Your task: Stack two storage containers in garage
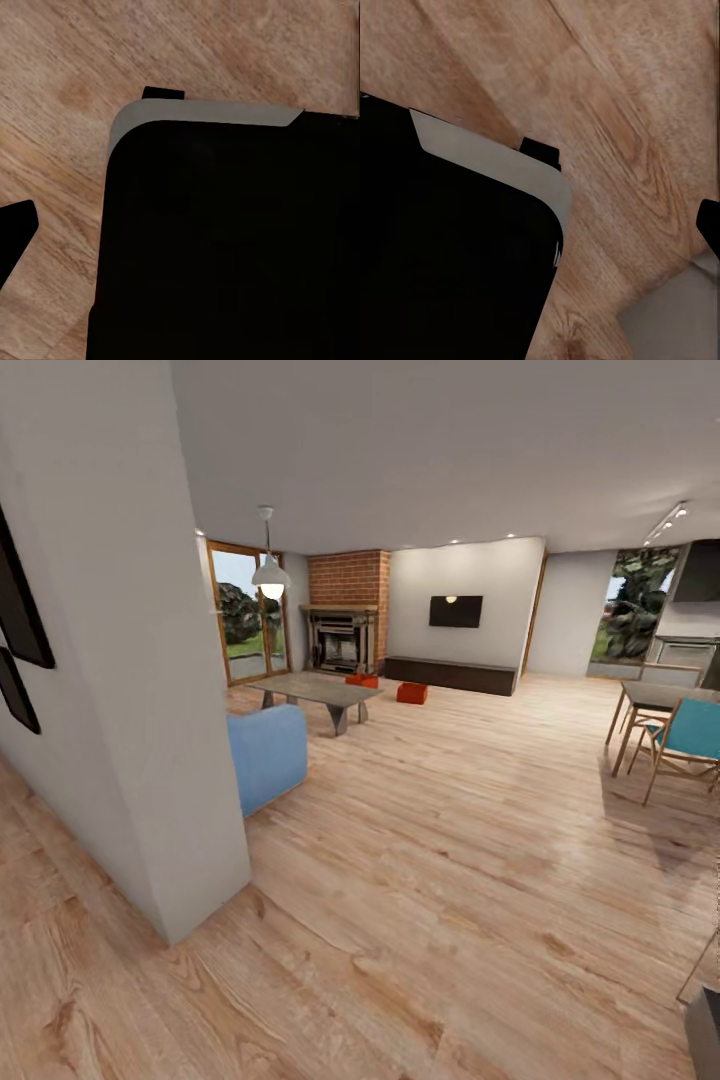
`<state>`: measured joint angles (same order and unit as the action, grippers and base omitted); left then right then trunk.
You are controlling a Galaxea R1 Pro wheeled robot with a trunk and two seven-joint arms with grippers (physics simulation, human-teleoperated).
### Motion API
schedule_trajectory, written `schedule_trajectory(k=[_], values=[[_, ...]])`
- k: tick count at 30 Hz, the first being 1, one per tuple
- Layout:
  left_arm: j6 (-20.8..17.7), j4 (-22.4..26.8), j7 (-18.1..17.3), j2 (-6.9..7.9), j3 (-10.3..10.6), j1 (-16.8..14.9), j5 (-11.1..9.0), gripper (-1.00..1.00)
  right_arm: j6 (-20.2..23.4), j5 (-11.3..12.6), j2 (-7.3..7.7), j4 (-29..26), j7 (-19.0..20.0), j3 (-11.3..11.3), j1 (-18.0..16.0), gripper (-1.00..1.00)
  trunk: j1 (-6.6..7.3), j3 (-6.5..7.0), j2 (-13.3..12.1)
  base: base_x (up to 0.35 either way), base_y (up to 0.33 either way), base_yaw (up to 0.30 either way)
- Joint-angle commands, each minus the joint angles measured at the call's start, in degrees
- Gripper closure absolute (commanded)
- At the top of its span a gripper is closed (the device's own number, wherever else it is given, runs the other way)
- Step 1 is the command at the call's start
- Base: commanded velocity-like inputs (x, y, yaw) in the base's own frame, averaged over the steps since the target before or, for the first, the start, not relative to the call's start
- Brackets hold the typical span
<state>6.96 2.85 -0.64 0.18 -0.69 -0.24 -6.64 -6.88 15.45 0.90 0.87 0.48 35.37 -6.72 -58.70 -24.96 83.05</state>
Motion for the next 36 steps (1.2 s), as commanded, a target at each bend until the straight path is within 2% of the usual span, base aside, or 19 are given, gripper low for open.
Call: schedule_trajectory(k=[1,7,20,36], values=[[0.16,-0.03,-0.07,0.00,-0.02,-0.02,-0.48,-1.00,-0.23,0.54,-0.02,0.09,0.05,0.48,-0.05,-1.00,-0.03,-0.06,0.03,0.323,0.000,-0.234],[0.16,-0.03,-0.07,0.00,-0.02,-0.02,-0.48,-1.00,-0.23,0.54,-0.02,0.09,0.05,0.48,-0.05,-1.00,-0.03,-0.06,0.03,0.323,0.000,-0.218],[0.16,-0.03,-0.07,0.00,0.00,-0.02,-0.41,-1.00,-0.23,0.54,-0.02,0.09,0.05,0.48,-0.05,-1.00,-0.03,-0.06,0.03,0.323,0.000,-0.036],[0.16,-0.03,-0.07,0.00,0.06,-0.02,-0.39,-1.00,-0.23,0.55,-0.02,0.09,0.05,0.48,-0.05,-1.00,-0.03,-0.06,0.03,0.323,0.000,-0.225]])
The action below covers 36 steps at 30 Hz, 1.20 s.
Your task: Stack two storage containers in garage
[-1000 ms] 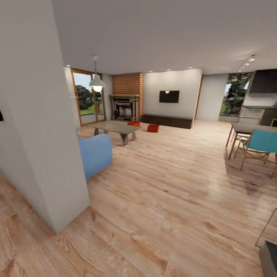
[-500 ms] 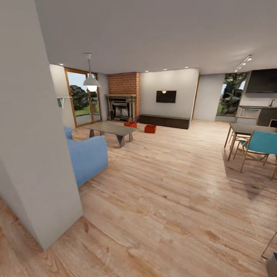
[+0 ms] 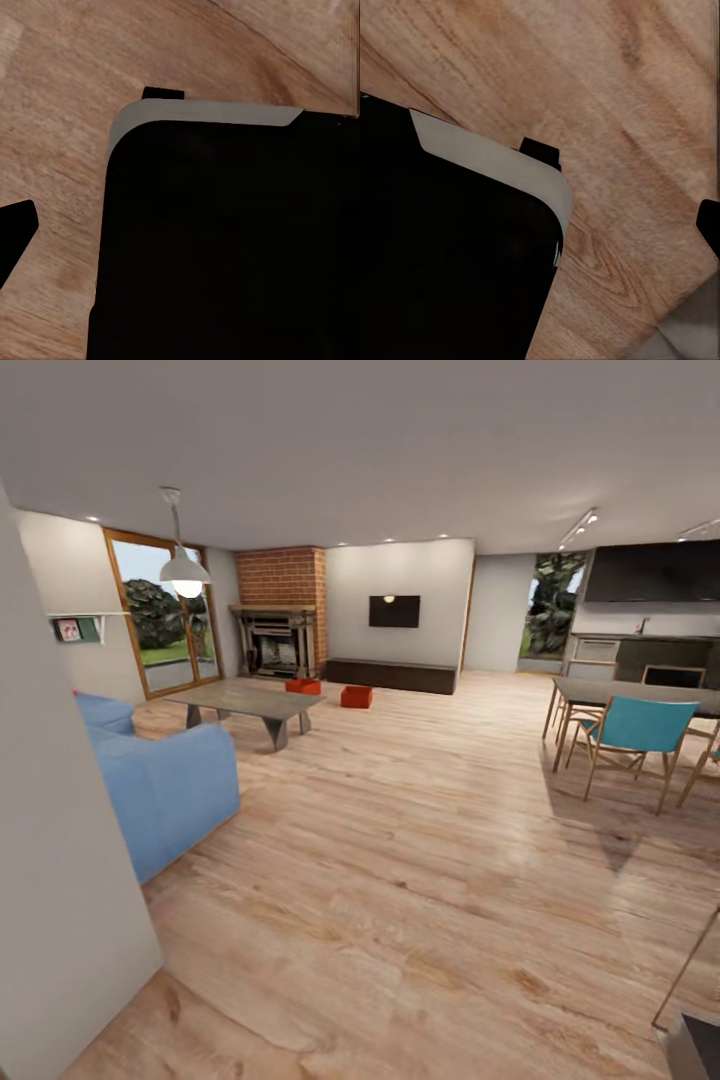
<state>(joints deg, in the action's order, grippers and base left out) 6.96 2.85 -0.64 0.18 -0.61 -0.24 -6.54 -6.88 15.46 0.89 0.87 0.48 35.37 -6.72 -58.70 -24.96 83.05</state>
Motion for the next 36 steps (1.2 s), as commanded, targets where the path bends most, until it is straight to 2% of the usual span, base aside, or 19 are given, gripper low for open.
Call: schedule_trajectory(k=[1,8,36], values=[[0.16,-0.03,-0.07,0.00,-0.01,-0.02,-0.49,-1.00,-0.24,0.54,-0.02,0.09,0.05,0.48,-0.05,-1.00,-0.03,-0.06,0.03,0.323,0.000,-0.185],[0.18,-0.03,-0.07,-0.02,0.00,-0.02,-0.49,-1.00,-0.24,0.54,-0.02,0.09,0.05,0.48,-0.05,-1.00,-0.03,-0.06,0.03,0.323,0.000,-0.101],[0.10,-0.03,-0.07,0.00,0.03,-0.02,-0.52,-1.00,-0.23,0.45,-0.02,0.09,-0.21,0.47,-0.05,-1.00,-0.03,-0.06,0.03,0.323,0.000,-0.001]])
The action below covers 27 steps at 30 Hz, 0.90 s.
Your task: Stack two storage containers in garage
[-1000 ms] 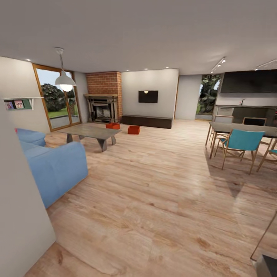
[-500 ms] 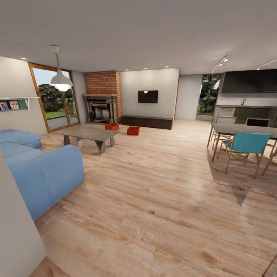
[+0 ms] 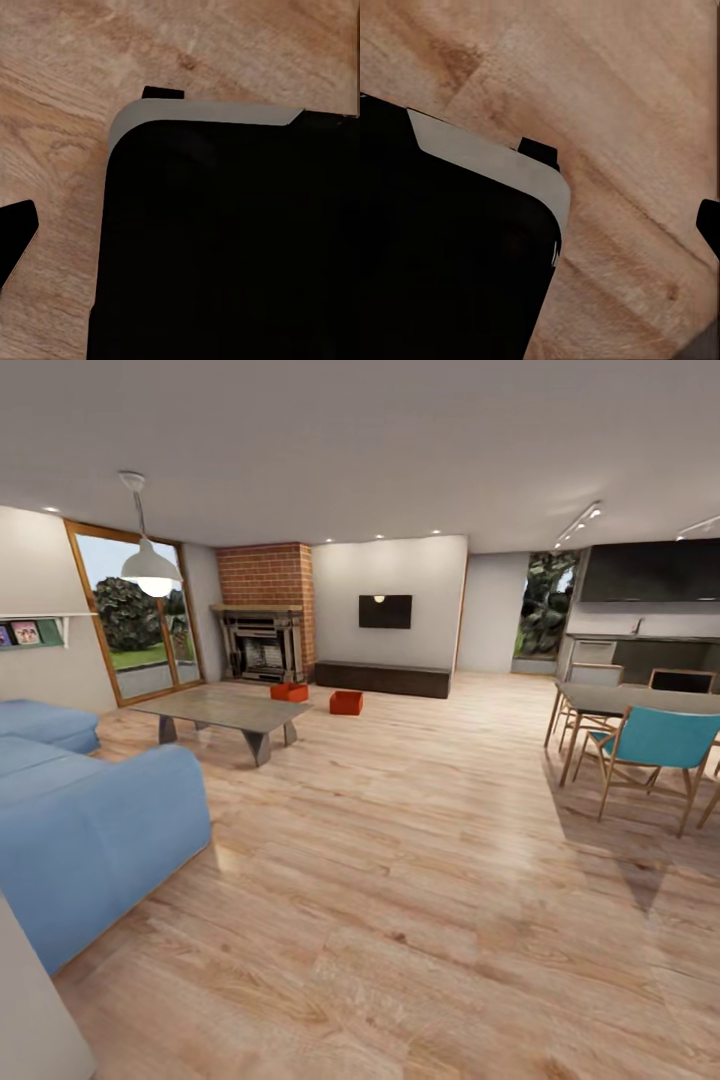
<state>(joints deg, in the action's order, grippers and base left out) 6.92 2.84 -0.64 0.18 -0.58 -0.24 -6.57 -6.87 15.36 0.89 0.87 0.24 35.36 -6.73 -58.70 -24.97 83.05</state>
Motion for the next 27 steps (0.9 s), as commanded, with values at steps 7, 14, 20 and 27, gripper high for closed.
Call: schedule_trajectory(k=[7,14,20,27], values=[[-0.04,-0.10,-0.07,-0.01,0.12,-0.02,-0.47,-1.00,-0.25,0.62,0.07,0.09,0.02,0.55,-0.04,-1.00,-0.03,-0.06,0.03,0.323,0.000,0.000],[-0.06,-0.11,-0.08,0.00,0.14,-0.02,-0.46,-1.00,-0.25,0.62,0.07,0.09,0.02,0.56,-0.04,-1.00,-0.03,-0.06,0.03,0.323,0.000,0.000],[-0.06,-0.11,-0.07,0.00,0.14,-0.02,-0.46,-1.00,-0.25,0.60,0.07,0.09,0.02,0.51,-0.04,-1.00,-0.03,-0.06,0.03,0.323,0.000,0.000],[-0.06,-0.11,-0.07,0.00,0.14,-0.02,-0.46,-1.00,-0.25,0.66,0.07,0.09,0.02,0.46,-0.04,-1.00,-0.03,-0.06,0.03,0.323,0.000,0.000]])
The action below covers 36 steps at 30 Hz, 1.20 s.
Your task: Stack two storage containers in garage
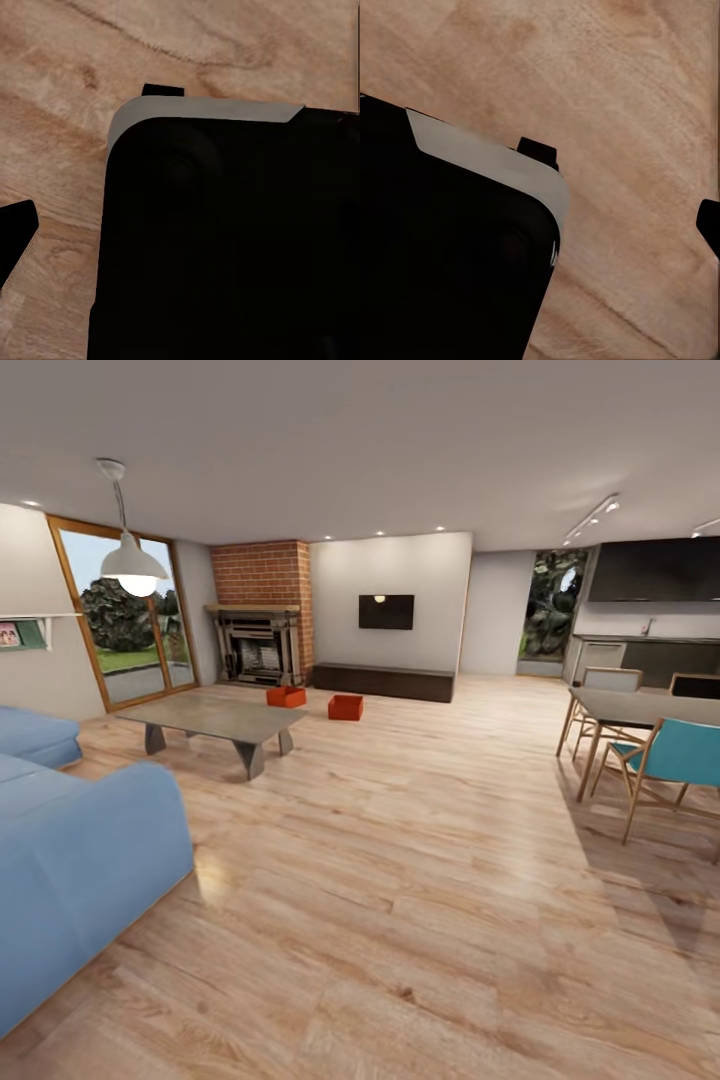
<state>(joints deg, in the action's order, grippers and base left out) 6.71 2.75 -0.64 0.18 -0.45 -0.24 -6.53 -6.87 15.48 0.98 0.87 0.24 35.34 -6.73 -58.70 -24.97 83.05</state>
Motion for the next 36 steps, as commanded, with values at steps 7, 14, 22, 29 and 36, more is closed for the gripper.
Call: schedule_trajectory(k=[7,14,22,29,36], values=[[0.14,-0.02,-0.08,0.00,0.01,-0.02,-0.50,-1.00,-0.23,0.49,-0.10,0.09,0.03,0.51,-0.04,-1.00,-0.03,-0.06,0.03,0.323,0.000,0.000],[0.15,-0.02,-0.07,0.00,0.01,-0.02,-0.50,-1.00,0.21,0.65,-0.10,0.09,0.03,0.46,-0.04,-1.00,-0.03,-0.06,0.03,0.323,0.000,0.000],[0.14,-0.02,-0.06,0.00,0.01,-0.02,-0.50,-1.00,-0.16,0.64,-0.10,0.09,-0.07,0.23,-0.04,-1.00,-0.03,-0.06,0.03,0.323,0.000,0.000],[0.14,-0.02,-0.09,0.00,0.02,-0.02,-0.50,-1.00,-0.17,0.68,-0.10,0.09,-0.09,0.18,-0.04,-1.00,-0.03,-0.06,0.03,0.323,0.000,0.000],[0.14,-0.03,-0.14,-0.02,0.09,-0.02,-0.43,-1.00,-0.10,0.76,-0.10,0.09,-0.15,0.09,-0.04,-1.00,-0.03,-0.06,0.03,0.323,0.000,0.000]])
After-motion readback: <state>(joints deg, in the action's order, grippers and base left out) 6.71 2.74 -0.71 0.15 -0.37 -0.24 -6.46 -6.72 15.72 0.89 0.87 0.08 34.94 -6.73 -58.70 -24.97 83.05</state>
